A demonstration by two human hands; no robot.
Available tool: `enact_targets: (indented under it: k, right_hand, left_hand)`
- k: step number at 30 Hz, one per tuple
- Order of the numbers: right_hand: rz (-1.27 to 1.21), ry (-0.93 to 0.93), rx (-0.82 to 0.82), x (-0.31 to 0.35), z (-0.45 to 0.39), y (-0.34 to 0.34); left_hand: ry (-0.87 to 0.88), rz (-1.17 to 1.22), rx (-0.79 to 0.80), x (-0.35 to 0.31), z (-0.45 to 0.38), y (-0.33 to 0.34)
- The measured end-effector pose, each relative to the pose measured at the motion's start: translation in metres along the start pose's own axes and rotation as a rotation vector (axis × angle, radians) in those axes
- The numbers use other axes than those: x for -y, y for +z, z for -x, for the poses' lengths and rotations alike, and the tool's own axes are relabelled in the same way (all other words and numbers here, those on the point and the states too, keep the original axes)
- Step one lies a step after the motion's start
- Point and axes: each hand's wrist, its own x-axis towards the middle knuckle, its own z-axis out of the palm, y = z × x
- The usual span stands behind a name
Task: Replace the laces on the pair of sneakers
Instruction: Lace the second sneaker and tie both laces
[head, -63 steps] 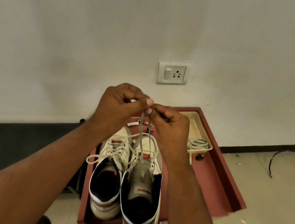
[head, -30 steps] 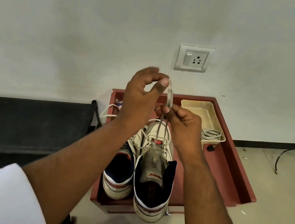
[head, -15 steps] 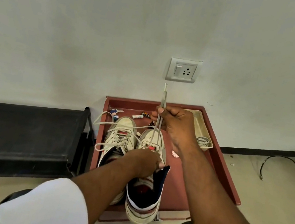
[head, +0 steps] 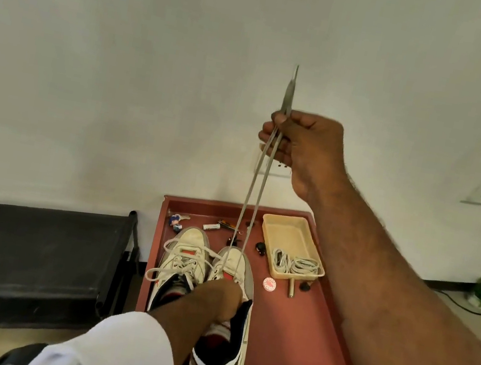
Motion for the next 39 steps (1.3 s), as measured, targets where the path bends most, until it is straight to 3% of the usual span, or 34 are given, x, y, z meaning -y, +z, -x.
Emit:
enact_targets:
  k: [2,6,7,9,12,16,21,23,25,27,30,34,39]
  right_hand:
    - [0.05,0.02,0.009,0.001,0.006,-0.006]
    - [0.093,-0.006,0.028,0.009,0.011,-0.016]
    - [0.103,-0.012,0.031,0.009,0.011,-0.016]
    - [0.121,-0.015,0.035,0.01,0.014,-0.013]
    - [0.111,-0.01,0.037,0.011,0.017,-0.008]
    - [0.104,-0.017,0.044,0.011,0.015,-0.004]
    - [0.095,-0.036,0.018,0.008,0.001,-0.013]
    - [0.04,0.034,-0.041,-0.008,-0.015,-0.026]
    - [0.044,0.195,-0.038,-0.039,-0.026,-0.042]
    - [0.201,0.369,0.016,-0.085,-0.019,-0.06]
    - [0.512,0.369,0.174,-0.151,0.021,-0.074]
    - [0.503,0.293,0.389,-0.194,0.051,-0.058]
    - [0.564,0.256,0.405,-0.216,0.054,-0.044]
  left_hand:
    - [-0.018,0.167,-0.149,0.003,0.012,-0.004]
    - [-0.15,0.716,-0.807,-0.001,0.045,-0.032]
    - [-0.118,0.878,-0.883,-0.003,0.054,-0.044]
    - [0.084,1.13,-0.814,-0.011,0.061,-0.068]
    - [0.29,1.163,-0.721,-0.032,0.058,-0.095]
    - [0.181,1.179,-0.767,-0.043,0.043,-0.097]
    - [0.113,0.721,-0.766,-0.03,0.036,-0.105]
    - [0.126,0.613,-0.725,-0.024,0.036,-0.117]
    - [0.134,0.677,-0.692,-0.015,0.034,-0.127]
    - [0.127,0.732,-0.725,-0.002,0.028,-0.131]
    - [0.056,0.705,-0.77,0.011,0.019,-0.135]
    - [-0.035,0.604,-0.734,0.018,0.016,-0.145]
    - [-0.089,0.527,-0.68,0.019,0.018,-0.151]
